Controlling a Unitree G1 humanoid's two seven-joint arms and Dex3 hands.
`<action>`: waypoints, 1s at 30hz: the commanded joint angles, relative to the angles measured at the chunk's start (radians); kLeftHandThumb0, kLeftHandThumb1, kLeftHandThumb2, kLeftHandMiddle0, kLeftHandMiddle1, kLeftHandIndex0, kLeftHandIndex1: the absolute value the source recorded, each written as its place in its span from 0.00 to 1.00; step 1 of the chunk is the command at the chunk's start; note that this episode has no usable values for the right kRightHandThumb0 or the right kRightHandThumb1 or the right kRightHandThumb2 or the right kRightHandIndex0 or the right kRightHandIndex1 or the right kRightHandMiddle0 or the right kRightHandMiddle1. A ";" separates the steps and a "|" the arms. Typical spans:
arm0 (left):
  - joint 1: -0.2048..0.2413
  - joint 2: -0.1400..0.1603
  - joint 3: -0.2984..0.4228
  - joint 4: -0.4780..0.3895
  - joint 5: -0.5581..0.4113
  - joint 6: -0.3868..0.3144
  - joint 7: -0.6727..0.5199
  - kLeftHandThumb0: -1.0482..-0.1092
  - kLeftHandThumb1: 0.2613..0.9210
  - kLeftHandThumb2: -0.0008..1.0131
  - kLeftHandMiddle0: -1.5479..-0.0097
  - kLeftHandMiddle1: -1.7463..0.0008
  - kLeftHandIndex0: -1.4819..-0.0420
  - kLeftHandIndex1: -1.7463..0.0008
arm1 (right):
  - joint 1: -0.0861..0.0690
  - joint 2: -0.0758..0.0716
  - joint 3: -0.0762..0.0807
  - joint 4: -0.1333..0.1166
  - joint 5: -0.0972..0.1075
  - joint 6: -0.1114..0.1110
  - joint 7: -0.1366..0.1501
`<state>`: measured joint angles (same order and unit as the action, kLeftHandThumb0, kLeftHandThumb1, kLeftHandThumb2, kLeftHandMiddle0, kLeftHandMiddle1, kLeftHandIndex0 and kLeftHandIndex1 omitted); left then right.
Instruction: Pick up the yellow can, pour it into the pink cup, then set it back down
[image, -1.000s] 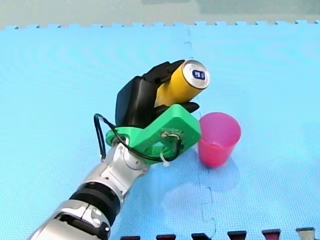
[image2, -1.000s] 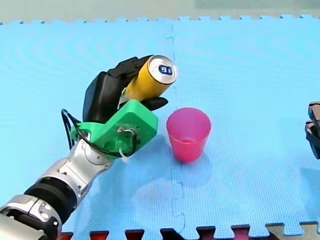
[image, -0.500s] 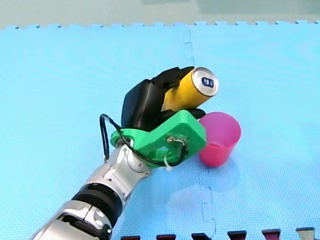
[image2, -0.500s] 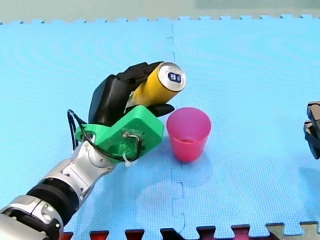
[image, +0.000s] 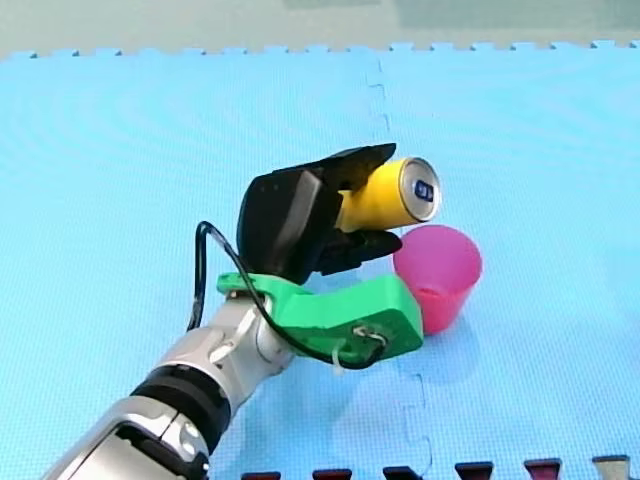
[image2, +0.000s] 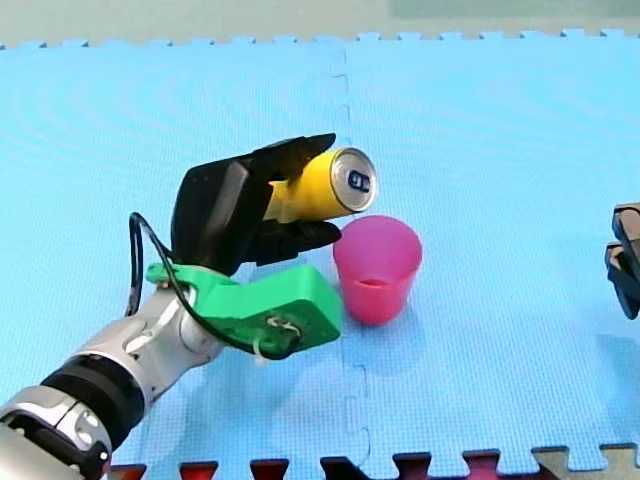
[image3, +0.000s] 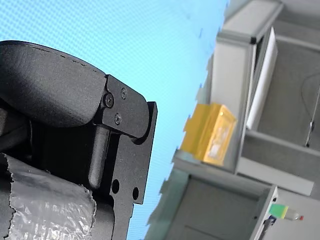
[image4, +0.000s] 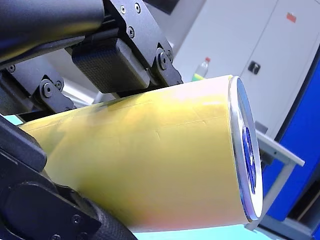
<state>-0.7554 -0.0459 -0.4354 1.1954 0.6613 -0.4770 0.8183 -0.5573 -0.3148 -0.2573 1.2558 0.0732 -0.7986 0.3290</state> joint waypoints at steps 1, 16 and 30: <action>-0.012 0.011 -0.001 0.000 -0.001 -0.005 0.016 0.73 0.85 0.00 0.15 1.00 0.20 1.00 | -0.001 -0.002 -0.001 0.000 0.002 0.003 -0.003; -0.034 0.022 0.021 0.021 -0.026 -0.020 0.075 0.74 0.85 0.00 0.16 1.00 0.20 1.00 | -0.010 -0.010 0.002 0.006 -0.004 0.010 -0.009; -0.037 0.018 0.019 0.029 -0.017 -0.033 0.129 0.73 0.84 0.00 0.16 1.00 0.20 1.00 | -0.015 -0.011 0.002 0.006 -0.006 0.007 -0.008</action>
<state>-0.7804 -0.0313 -0.4148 1.2235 0.6445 -0.5060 0.9330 -0.5697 -0.3207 -0.2545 1.2627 0.0668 -0.7899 0.3225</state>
